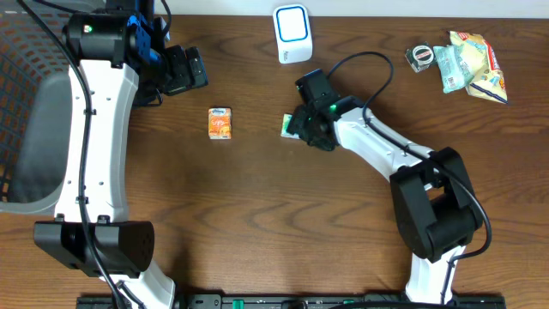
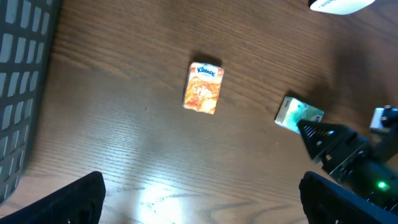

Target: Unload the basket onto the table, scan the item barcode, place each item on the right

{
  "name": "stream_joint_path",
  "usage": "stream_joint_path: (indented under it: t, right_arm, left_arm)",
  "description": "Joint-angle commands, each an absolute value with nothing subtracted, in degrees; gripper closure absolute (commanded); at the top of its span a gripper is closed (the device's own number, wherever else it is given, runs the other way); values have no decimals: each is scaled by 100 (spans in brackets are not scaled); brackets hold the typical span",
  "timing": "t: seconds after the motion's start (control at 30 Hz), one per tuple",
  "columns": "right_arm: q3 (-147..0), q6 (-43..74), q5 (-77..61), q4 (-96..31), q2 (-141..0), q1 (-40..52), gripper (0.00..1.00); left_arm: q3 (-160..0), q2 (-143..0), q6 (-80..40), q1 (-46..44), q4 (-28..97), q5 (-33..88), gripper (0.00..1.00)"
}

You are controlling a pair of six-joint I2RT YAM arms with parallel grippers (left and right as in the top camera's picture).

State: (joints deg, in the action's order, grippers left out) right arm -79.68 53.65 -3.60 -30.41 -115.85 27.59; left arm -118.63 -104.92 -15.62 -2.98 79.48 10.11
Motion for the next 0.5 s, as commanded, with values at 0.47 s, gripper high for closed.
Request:
stream_joint_path:
  t: [0.47]
  right_arm:
    - [-7902, 5310, -563, -2250, -11614, 2394, 56]
  left_arm:
    - [-11883, -10523, -1527, -263, 7966, 934, 2]
